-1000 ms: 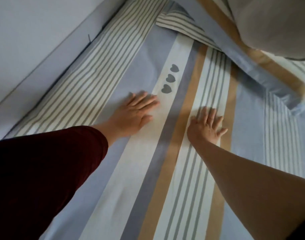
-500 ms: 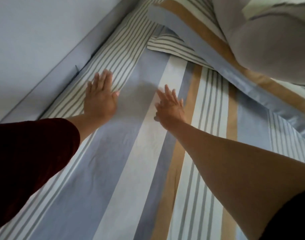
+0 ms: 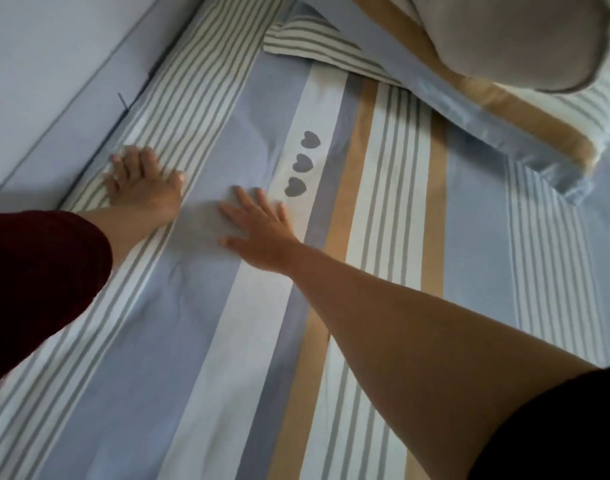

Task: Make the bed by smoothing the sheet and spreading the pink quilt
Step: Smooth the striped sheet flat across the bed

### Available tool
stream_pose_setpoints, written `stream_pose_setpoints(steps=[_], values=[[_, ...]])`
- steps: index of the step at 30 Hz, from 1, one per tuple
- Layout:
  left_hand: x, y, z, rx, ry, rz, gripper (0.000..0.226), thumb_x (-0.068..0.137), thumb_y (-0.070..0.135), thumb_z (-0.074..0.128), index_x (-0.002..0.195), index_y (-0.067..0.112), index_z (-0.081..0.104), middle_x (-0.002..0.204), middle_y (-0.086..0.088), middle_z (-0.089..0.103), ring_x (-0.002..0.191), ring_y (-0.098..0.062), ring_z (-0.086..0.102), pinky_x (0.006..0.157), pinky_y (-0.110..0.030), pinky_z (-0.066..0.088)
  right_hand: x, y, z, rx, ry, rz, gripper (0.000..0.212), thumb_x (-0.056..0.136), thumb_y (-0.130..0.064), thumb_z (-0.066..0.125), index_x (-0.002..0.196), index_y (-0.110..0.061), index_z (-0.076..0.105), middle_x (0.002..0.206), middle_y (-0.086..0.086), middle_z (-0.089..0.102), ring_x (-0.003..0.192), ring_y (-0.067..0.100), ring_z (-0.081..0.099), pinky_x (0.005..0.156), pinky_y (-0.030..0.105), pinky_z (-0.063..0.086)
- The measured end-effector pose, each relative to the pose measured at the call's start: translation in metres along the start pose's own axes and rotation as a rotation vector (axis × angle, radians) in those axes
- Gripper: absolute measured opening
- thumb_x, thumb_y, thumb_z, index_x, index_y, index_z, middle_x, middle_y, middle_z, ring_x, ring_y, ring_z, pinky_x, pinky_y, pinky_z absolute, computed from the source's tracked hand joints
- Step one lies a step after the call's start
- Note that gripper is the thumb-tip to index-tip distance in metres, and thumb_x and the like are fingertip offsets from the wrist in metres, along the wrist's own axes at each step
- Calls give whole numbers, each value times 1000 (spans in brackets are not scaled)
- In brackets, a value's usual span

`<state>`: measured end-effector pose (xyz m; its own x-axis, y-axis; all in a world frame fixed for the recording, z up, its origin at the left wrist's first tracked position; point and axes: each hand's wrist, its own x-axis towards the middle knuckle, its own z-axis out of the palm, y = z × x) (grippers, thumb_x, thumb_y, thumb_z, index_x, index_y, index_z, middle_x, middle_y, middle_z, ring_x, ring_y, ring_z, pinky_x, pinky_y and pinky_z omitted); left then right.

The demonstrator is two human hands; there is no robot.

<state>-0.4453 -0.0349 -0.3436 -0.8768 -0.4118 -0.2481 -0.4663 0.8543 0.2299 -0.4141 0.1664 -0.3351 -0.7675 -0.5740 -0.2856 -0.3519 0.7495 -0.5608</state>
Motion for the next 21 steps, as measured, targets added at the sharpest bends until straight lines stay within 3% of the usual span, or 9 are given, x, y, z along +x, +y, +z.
stream_pose_setpoints(steps=[3,5,8,11,13,15,16,19,21], values=[[-44,26,0,-42,191,232,64,101,36,35,153,12,7,160,-11,2,147,-33,-1,118,-49,0,-40,-10,-6,174,112,-40,56,97,-28,51,150,-25,32,162,-4,8,149,16,2,122,38,2],[-88,49,9,-51,188,466,62,100,33,39,153,13,12,160,-10,9,147,-33,7,117,-48,5,-84,1,-12,53,291,13,55,99,-31,48,150,-29,29,162,-6,7,149,14,-2,122,41,0],[-151,76,32,-18,57,723,58,100,30,39,152,17,17,159,-3,13,147,-30,11,118,-47,10,-155,47,-19,-127,454,420,58,100,-35,41,153,-28,18,163,-3,-2,149,18,-11,120,52,-3],[-193,100,47,-6,-66,758,55,101,31,33,152,21,14,160,1,10,148,-25,7,119,-42,6,-227,90,-19,-79,299,836,58,100,-36,35,153,-26,15,163,2,-4,149,24,-7,118,57,2],[-211,119,50,-36,-118,708,55,102,31,32,153,20,13,160,-1,10,148,-26,8,119,-43,7,-262,101,-21,26,200,766,52,99,-28,34,150,-27,26,161,2,17,147,24,17,117,47,20],[-229,139,49,-58,-150,675,56,101,31,34,152,19,14,160,-2,12,147,-28,13,118,-47,14,-287,102,-31,100,236,655,43,100,-25,34,141,-32,43,145,3,48,131,27,46,103,37,38],[-239,151,50,-63,-159,674,57,101,30,35,152,19,14,160,-2,12,146,-29,14,117,-47,16,-299,106,-38,97,262,624,41,100,-26,35,138,-35,45,141,1,52,127,26,50,102,36,39],[-270,185,54,-45,-174,698,59,100,28,39,153,18,13,160,-1,10,147,-28,12,118,-46,15,-328,128,-49,52,310,598,46,102,-29,36,148,-32,34,158,-4,27,145,18,24,120,38,16],[-297,218,62,-17,-194,727,61,99,28,41,152,17,13,160,-2,11,147,-27,12,118,-45,13,-357,156,-54,38,318,679,51,102,-31,35,152,-28,24,162,-3,10,150,17,5,121,45,3]])
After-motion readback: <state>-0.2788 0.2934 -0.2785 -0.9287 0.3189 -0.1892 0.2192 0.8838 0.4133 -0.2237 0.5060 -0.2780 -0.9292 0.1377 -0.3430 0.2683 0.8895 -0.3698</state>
